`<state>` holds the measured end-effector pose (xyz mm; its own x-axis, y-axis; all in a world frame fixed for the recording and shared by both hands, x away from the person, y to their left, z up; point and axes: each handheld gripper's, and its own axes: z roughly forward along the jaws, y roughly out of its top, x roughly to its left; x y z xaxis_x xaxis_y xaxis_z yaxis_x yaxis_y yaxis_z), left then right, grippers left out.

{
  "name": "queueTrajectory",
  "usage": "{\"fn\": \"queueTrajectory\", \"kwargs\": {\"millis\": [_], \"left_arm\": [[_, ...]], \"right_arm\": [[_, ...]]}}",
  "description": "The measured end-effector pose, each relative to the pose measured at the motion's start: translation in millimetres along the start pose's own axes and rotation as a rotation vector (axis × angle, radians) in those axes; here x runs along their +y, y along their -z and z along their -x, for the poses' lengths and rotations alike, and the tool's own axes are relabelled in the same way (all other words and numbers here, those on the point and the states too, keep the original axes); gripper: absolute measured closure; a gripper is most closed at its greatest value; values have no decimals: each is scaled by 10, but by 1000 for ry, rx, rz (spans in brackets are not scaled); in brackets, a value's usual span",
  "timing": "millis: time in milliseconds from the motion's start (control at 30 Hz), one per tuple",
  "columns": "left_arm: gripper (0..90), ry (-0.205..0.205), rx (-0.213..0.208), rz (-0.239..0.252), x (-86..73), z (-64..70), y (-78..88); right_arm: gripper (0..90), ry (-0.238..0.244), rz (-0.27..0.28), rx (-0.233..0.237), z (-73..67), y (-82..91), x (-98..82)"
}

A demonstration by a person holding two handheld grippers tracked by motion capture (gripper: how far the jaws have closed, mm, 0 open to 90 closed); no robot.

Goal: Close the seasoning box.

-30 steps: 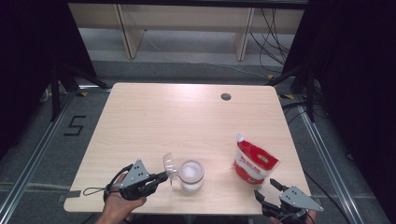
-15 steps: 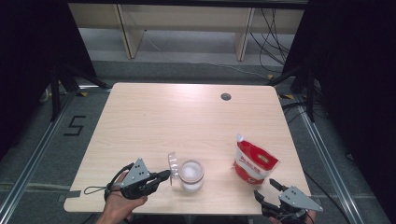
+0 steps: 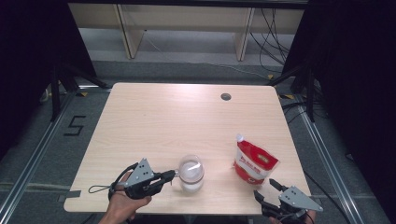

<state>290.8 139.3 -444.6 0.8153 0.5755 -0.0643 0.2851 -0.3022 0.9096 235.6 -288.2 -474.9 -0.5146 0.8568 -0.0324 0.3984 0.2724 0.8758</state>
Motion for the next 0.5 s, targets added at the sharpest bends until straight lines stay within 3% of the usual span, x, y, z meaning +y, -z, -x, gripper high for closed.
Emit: {"fn": "queueTrajectory", "kwargs": {"millis": [67, 100, 133, 167, 200, 233, 267, 467, 500], "left_arm": [[757, 18, 3, 0, -18, -8, 15], [714, 25, -16, -4, -44, -33, 29], [686, 53, -17, -1, -64, -23, 28], [650, 41, -11, -10, -72, -26, 35], [615, 50, -18, -13, -85, -23, 29], [572, 62, -20, -17, -94, -12, 24], [537, 59, -20, -20, -100, -8, 24], [388, 27, -20, -27, -133, -25, 66], [360, 58, -9, -26, -149, -6, 69]], "right_arm": [[322, -7, 7, 3, -4, -3, 0], [322, -3, 0, 6, 1, 2, 1], [322, -20, -8, 8, -16, 9, -1], [322, -17, -6, 6, -16, 7, 2], [322, 0, 3, 2, -2, -2, 1], [322, -15, -6, 4, -18, 6, 2], [322, 43, 16, 3, 17, -7, 8], [321, 4, 15, 23, 8, -9, 1], [321, 6, 11, 13, 9, 0, 2]]}}
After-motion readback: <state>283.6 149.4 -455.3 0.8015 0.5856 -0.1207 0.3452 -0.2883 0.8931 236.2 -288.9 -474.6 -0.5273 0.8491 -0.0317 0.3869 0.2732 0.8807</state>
